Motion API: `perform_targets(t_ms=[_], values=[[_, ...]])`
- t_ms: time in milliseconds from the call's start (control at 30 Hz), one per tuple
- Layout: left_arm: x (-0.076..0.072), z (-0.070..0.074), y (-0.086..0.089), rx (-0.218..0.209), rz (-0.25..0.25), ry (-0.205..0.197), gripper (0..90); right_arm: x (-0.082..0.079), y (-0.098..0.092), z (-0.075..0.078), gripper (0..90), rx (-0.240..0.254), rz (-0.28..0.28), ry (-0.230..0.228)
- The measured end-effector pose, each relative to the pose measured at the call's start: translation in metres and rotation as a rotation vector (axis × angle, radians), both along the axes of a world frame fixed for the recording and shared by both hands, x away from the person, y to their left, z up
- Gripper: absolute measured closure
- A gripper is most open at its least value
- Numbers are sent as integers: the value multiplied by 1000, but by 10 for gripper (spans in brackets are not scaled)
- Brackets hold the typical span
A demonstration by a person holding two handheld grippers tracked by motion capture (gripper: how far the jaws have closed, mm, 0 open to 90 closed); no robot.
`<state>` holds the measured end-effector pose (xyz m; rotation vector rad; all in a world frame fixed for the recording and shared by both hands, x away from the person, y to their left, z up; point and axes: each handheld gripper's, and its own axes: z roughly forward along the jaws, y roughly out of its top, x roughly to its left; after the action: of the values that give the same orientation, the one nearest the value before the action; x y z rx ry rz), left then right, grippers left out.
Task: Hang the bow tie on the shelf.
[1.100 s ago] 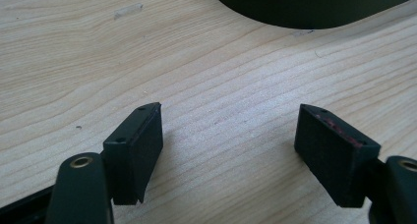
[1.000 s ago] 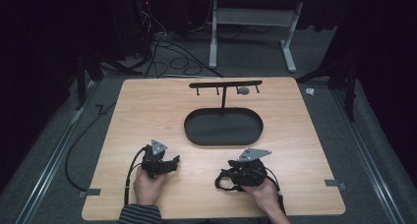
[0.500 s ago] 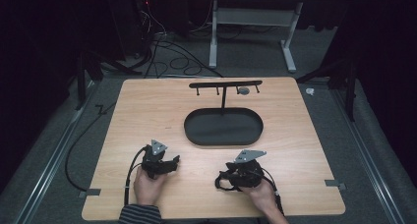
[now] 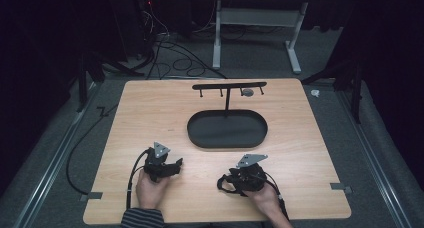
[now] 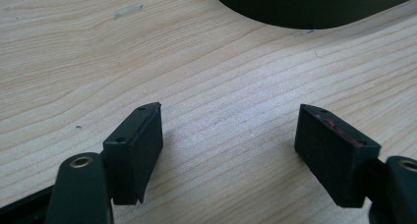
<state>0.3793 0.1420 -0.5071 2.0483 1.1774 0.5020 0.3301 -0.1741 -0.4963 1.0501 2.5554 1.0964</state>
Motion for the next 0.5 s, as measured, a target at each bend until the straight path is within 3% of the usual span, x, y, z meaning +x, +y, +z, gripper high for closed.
perform_targets(t_ms=[100, 200, 500], values=[[0, 0, 0, 0, 0, 0, 268, 0, 0, 0, 689, -5, -1, -9], [0, 0, 0, 0, 0, 0, 268, -3, 2, -1, 752, -40, 3, -55], [0, 0, 0, 0, 0, 0, 268, -6, 1, 0, 847, -55, 16, -83]])
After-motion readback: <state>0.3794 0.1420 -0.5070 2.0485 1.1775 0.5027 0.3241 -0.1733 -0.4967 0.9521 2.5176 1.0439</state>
